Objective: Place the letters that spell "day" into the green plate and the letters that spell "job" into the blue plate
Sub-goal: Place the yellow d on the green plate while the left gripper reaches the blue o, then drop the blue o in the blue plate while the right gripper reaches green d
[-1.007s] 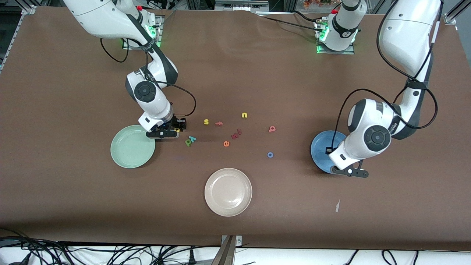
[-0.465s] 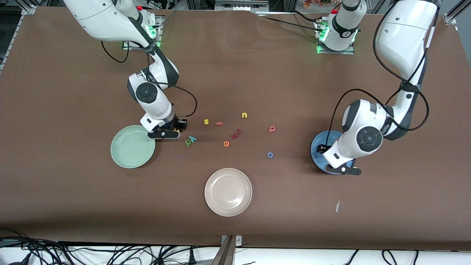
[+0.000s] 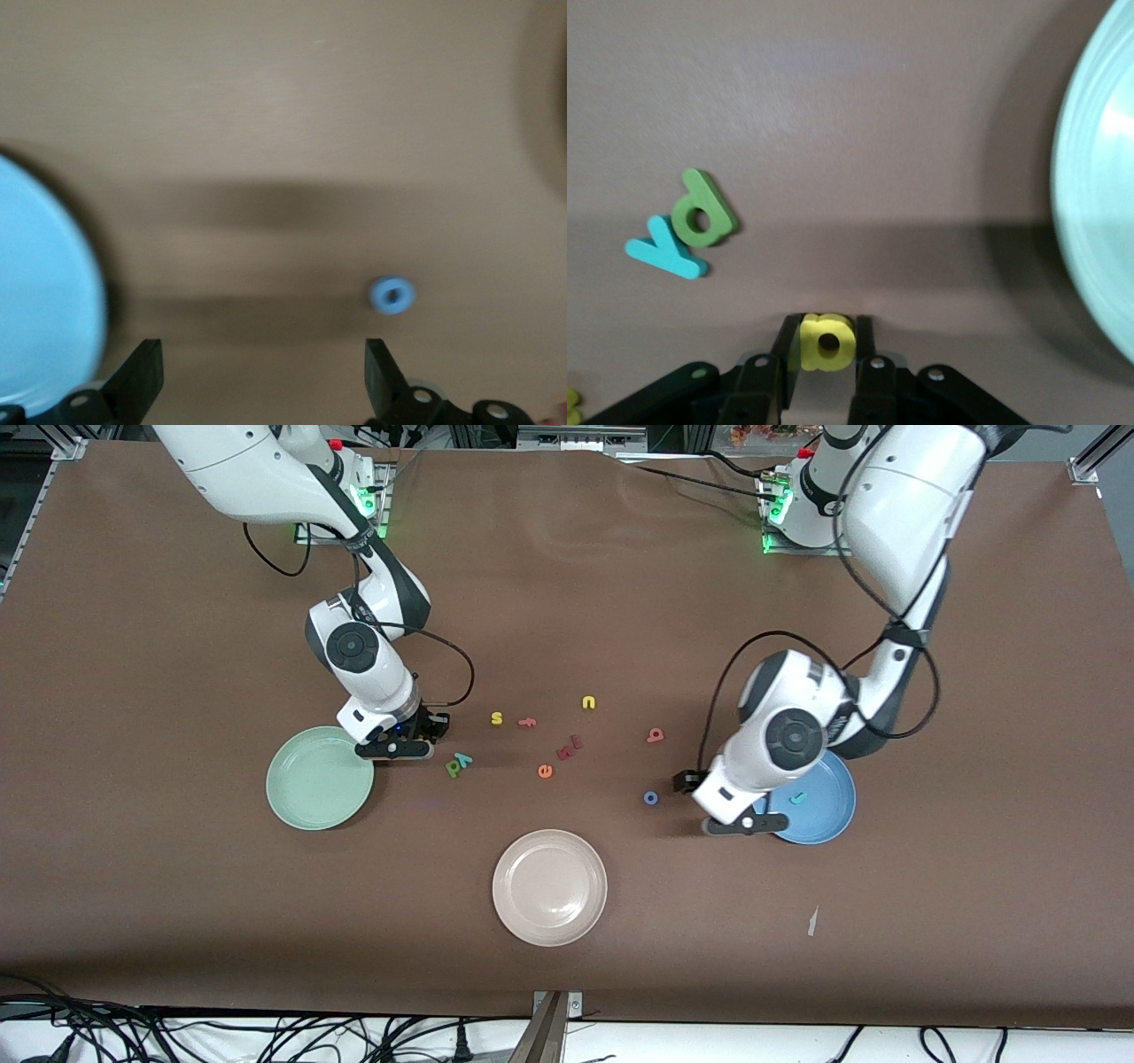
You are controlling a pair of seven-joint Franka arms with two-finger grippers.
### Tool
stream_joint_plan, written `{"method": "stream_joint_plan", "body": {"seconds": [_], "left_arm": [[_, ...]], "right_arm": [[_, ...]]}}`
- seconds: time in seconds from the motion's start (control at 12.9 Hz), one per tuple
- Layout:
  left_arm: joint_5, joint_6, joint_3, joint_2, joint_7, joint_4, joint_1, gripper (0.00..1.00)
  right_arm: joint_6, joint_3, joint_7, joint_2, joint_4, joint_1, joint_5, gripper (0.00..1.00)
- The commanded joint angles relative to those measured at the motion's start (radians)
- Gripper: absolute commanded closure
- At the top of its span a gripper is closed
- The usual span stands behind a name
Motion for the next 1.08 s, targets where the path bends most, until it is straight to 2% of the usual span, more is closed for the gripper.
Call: {"method": "stream_joint_plan", "body": {"seconds": [0.0, 0.15, 0.31, 0.46, 0.54, 0.62, 0.7, 0.77, 0.93, 1.01], "left_arm": [[-0.013, 0.056, 0.013, 0.086, -0.041, 0.081, -0.060, 0.00], [-0.009, 0.119, 0.022, 0.113, -0.041, 0.081, -0.085, 0.01], [-0.006, 0.161, 0.024, 0.136, -0.041, 0.081, -0.103, 0.14], [0.053, 0.161, 0.028, 0.141, -0.041, 0.079, -0.116, 0.27], [0.075, 0.161, 0.028, 0.146, -0.043, 0.076, -0.120, 0.32], [0.080, 0.161, 0.028, 0.150, -0.044, 0.075, -0.123, 0.35], [0.080, 0.161, 0.030, 0.158, -0.043, 0.076, -0.128, 0.42], [0.080, 0.161, 0.030, 0.161, -0.043, 0.075, -0.126, 0.56], [0.081, 0.161, 0.031, 0.175, -0.043, 0.075, -0.128, 0.67], [0.080, 0.159, 0.030, 0.172, -0.044, 0.075, -0.128, 0.91]], "right_arm": [[-0.157, -0.005, -0.079, -0.125, 0.002, -0.004, -0.011, 0.77], [-0.206, -0.035, -0.225, -0.183, 0.007, -0.034, -0.010, 0.77], [-0.209, -0.040, -0.367, -0.193, 0.009, -0.100, -0.010, 0.76], [-0.203, -0.042, -0.466, -0.184, 0.010, -0.158, -0.011, 0.75], [-0.195, -0.042, -0.487, -0.168, 0.016, -0.175, -0.010, 0.68], [-0.171, -0.042, -0.486, -0.155, 0.018, -0.183, -0.007, 0.54], [-0.151, -0.043, -0.477, -0.144, 0.018, -0.183, -0.004, 0.44], [-0.148, -0.043, -0.468, -0.136, 0.018, -0.183, 0.002, 0.37], [-0.143, -0.036, -0.390, -0.127, 0.021, -0.180, 0.001, 0.37], [-0.143, -0.007, -0.323, -0.110, 0.038, -0.174, -0.001, 0.37]]}}
